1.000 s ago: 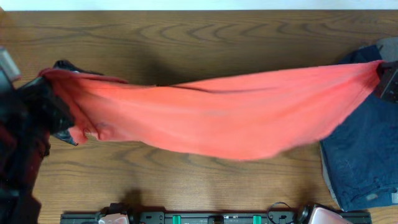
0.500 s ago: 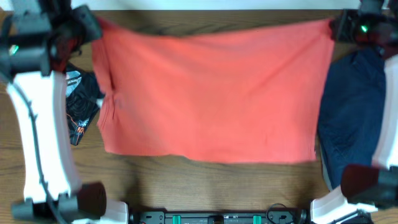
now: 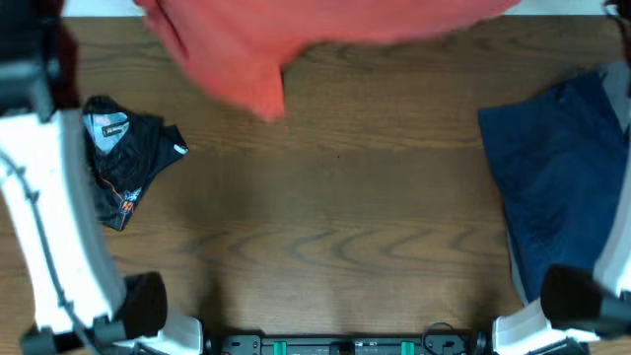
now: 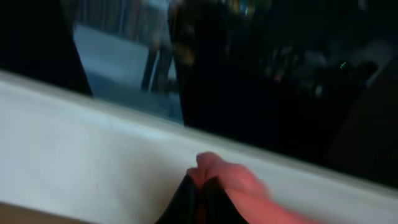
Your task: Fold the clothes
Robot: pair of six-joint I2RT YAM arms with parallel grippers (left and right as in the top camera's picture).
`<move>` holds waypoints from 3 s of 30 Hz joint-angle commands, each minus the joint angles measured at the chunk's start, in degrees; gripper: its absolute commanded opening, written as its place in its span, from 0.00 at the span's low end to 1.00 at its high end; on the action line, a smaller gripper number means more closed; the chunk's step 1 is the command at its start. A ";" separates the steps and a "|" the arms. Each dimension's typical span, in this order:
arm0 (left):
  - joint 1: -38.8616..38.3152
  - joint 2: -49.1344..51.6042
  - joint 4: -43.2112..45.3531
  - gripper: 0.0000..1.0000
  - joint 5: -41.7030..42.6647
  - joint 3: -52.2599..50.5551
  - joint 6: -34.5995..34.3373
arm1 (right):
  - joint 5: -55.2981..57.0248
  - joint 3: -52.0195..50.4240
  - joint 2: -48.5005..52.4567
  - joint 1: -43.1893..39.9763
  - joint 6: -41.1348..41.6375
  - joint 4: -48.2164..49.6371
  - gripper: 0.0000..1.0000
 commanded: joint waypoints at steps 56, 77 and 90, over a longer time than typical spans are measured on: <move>2.16 -15.45 -28.79 0.06 -8.59 -66.90 -1.18 | 6.80 -58.25 -1.64 0.46 -7.82 -7.41 0.02; 2.19 -3.98 -17.05 0.59 -8.76 -66.90 -0.90 | 6.82 -58.25 4.61 2.36 -6.75 6.60 0.52; 2.05 -4.70 -35.98 0.56 -8.17 -69.00 1.03 | 3.82 -60.39 4.72 3.85 -12.26 -3.67 0.29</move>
